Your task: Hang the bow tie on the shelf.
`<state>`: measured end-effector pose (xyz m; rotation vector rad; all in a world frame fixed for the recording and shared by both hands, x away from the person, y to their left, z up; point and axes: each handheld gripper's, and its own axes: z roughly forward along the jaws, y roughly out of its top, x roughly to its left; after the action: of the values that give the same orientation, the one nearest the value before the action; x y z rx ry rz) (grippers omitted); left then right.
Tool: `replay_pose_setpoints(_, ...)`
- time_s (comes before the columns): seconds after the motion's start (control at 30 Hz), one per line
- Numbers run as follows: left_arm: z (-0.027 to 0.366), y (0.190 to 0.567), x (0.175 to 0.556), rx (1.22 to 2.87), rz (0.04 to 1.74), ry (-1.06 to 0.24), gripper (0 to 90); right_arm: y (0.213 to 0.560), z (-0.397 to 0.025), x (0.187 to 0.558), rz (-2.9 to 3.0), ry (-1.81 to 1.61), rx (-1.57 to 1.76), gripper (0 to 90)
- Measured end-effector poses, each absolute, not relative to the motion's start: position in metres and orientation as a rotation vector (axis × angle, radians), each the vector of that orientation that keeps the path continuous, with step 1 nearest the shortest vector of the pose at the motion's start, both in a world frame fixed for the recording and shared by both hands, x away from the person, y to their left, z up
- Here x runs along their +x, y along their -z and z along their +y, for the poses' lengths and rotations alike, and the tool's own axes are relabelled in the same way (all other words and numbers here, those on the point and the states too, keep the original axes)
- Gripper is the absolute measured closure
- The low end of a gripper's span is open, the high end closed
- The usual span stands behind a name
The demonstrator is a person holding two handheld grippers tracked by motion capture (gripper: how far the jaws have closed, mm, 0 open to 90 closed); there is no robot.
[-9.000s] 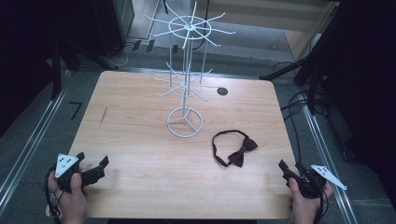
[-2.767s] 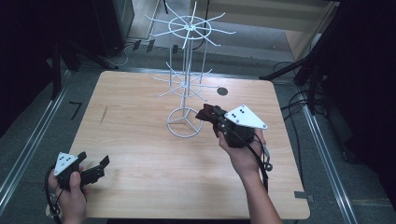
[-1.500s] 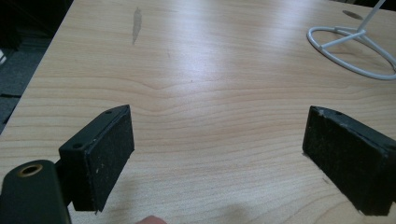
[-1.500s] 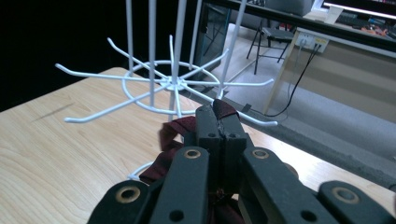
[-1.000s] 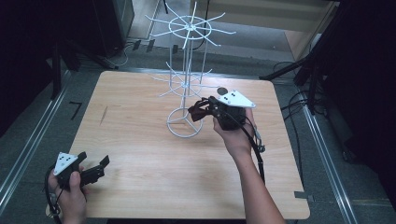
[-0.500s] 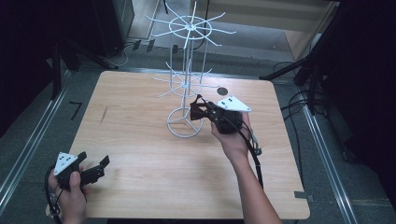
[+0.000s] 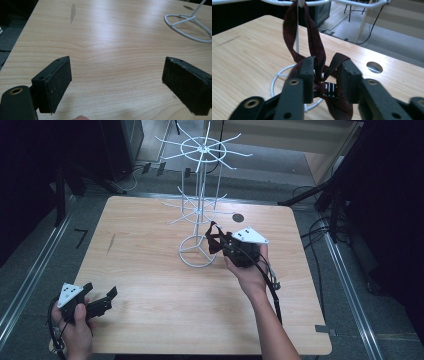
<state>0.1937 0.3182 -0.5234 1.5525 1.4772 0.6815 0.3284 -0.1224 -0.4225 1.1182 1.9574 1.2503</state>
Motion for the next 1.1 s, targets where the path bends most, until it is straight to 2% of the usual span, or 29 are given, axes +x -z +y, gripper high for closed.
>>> replay_pose_setpoints(0.37,0.318,0.523,0.194,1.554,1.477,-0.682,9.6,0.433,-0.137,0.317,1.951,-1.275,1.184,50.5)
replay_pose_setpoints(0.9,0.318,0.523,0.193,1.555,1.477,-0.685,9.6,0.459,-0.164,0.301,1.944,-1.258,1.267,44.6)
replay_pose_setpoints(1.07,0.318,0.523,0.194,1.552,1.477,-0.685,9.6,0.467,-0.172,0.297,1.943,-1.248,1.297,40.6)
replay_pose_setpoints(1.1,0.318,0.523,0.194,1.552,1.477,-0.686,9.5,0.471,-0.176,0.296,1.944,-1.24,1.311,37.6)
